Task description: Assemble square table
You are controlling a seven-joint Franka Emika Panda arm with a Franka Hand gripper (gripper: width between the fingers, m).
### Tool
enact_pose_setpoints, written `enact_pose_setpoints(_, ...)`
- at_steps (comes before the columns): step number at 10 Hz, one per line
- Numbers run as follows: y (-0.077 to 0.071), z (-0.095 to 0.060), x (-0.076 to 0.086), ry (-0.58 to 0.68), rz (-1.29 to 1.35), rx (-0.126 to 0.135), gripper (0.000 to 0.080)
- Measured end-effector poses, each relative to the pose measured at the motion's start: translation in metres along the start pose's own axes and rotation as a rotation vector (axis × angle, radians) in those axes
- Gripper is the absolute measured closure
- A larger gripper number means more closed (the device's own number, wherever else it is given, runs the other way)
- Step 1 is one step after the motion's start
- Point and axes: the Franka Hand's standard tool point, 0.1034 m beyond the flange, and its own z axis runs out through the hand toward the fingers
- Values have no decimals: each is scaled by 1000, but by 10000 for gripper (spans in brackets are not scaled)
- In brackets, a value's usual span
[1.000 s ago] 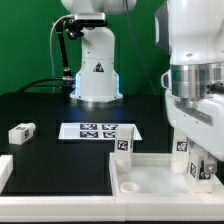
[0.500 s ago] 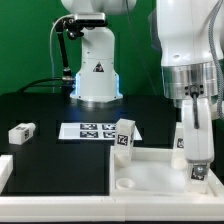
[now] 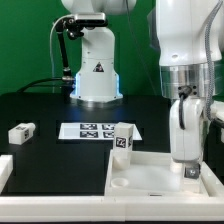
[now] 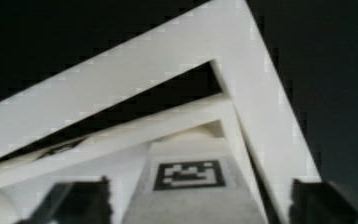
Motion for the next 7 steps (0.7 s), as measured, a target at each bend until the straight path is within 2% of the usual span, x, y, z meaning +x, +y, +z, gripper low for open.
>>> enact_pose_setpoints(1, -1, 0, 1, 0, -5, 1, 186)
enact_pose_setpoints(2, -4, -10, 12, 0, -76, 23, 161)
enact_pose_setpoints(4, -13, -36, 47, -1, -153, 58, 152)
enact_pose_setpoints(5, -17, -41, 57, -3, -143, 64, 152)
enact_pose_setpoints(7, -12, -36, 52, -2, -154, 57, 151)
